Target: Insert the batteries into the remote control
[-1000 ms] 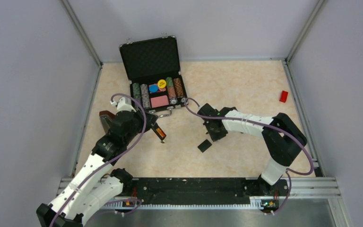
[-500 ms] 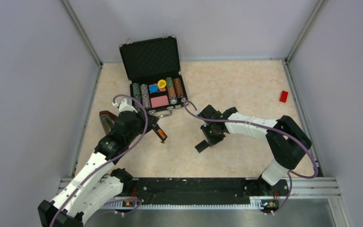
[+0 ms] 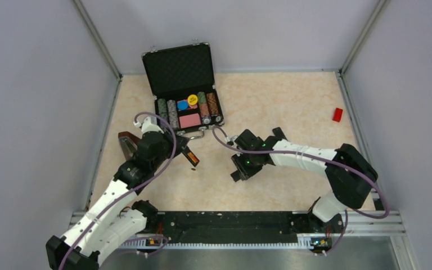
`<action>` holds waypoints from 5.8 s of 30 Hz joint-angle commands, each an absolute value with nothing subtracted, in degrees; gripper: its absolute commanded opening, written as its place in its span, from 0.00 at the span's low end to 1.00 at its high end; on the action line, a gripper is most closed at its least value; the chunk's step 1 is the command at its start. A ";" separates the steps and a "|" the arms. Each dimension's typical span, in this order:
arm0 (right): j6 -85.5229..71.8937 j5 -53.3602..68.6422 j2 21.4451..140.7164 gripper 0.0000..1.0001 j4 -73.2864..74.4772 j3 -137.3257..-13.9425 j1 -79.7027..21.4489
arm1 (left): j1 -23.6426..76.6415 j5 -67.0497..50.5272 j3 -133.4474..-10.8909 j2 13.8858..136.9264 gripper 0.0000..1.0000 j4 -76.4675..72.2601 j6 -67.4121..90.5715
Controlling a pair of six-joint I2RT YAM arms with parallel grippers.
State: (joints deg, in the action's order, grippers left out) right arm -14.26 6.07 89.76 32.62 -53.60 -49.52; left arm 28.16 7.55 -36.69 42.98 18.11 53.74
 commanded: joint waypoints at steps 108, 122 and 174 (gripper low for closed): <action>-27.67 -6.87 77.66 0.06 22.22 -62.91 -64.55 | 30.23 -11.44 -20.21 51.91 0.00 -33.55 48.01; -28.25 -12.16 79.66 0.06 19.83 -64.25 -67.15 | 32.39 -10.00 -21.21 53.33 0.00 -31.70 48.60; -28.86 -13.66 85.60 0.12 19.15 -66.47 -67.53 | 32.96 -12.36 -24.55 52.19 0.00 -24.52 53.05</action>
